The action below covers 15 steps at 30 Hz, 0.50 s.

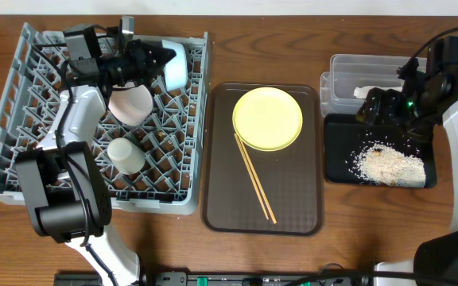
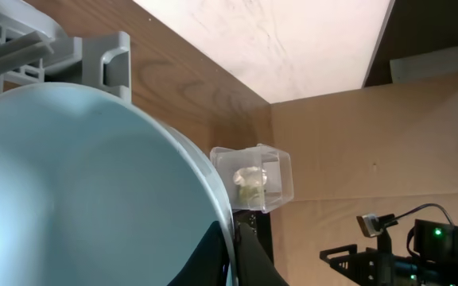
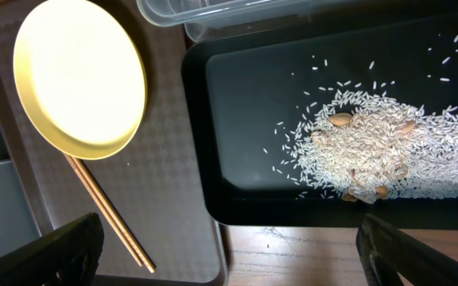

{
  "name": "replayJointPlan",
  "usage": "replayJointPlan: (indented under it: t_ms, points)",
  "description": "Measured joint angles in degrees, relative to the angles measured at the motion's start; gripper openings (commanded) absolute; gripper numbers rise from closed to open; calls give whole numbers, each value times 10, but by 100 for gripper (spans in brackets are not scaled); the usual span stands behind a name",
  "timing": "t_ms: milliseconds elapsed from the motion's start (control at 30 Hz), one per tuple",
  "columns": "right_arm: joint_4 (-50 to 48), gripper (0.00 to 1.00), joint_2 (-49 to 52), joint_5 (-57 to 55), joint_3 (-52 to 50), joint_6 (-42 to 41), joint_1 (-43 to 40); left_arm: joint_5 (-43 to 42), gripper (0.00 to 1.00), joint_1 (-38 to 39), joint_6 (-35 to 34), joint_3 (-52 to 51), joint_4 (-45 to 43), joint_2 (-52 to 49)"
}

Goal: Sort waste into correct bins and load items into the dishwasher
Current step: 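Carry the light-blue bowl into the rack beside the pink bowl and release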

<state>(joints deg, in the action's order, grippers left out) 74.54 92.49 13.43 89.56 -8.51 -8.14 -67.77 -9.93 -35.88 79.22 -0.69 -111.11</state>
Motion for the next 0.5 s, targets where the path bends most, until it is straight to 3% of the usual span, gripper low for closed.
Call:
replayJointPlan:
  t_ms: [500]
  points:
    - [0, 99, 0, 0, 0, 0, 0, -9, 8, -44, -3, 0, 35, -1]
